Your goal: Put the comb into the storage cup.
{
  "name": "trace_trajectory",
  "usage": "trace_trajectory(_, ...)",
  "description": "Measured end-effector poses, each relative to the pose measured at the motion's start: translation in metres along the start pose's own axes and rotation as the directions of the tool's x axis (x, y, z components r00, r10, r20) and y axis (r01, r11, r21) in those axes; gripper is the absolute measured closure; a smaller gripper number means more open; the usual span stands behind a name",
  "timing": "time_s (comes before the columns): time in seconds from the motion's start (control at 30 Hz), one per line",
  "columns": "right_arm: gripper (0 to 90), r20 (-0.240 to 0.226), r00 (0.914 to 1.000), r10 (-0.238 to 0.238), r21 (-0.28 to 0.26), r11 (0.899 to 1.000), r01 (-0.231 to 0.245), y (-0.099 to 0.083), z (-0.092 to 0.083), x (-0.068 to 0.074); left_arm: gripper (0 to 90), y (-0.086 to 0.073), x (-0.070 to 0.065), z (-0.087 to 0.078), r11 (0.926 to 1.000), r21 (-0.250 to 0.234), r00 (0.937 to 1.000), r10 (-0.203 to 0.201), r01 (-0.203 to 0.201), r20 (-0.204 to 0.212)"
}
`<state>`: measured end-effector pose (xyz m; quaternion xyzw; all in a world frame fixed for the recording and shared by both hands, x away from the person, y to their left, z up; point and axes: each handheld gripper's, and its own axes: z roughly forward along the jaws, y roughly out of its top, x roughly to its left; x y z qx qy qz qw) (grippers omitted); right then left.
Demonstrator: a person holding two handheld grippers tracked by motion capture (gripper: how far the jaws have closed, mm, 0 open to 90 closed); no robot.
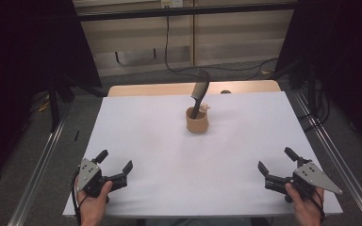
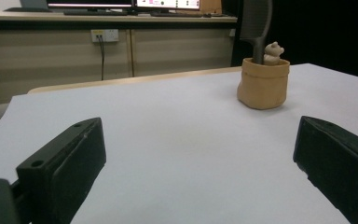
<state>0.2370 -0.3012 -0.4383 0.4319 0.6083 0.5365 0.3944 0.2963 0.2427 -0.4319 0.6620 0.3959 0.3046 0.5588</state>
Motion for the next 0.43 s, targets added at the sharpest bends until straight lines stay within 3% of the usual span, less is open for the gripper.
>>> trace_trajectory(0.13, 0.2, 0.001, 1.0, -0.004, 0.002, 1.0, 0.004, 0.0001, -0.0005, -0.0001, 2.4, -0.004, 0.0016, -0.0036, 0.9999, 0.006, 0.9999, -0.016, 0.016, -0.007)
trace_trajectory(0.43, 0.2, 0.005, 1.0, -0.003, 0.0, 1.0, 0.003, -0.0002, 0.0008, -0.0006, 2.4, -0.0042, -0.0018, -0.0042, 0.9998, 0.013, 0.9998, 0.015, -0.015, -0.01)
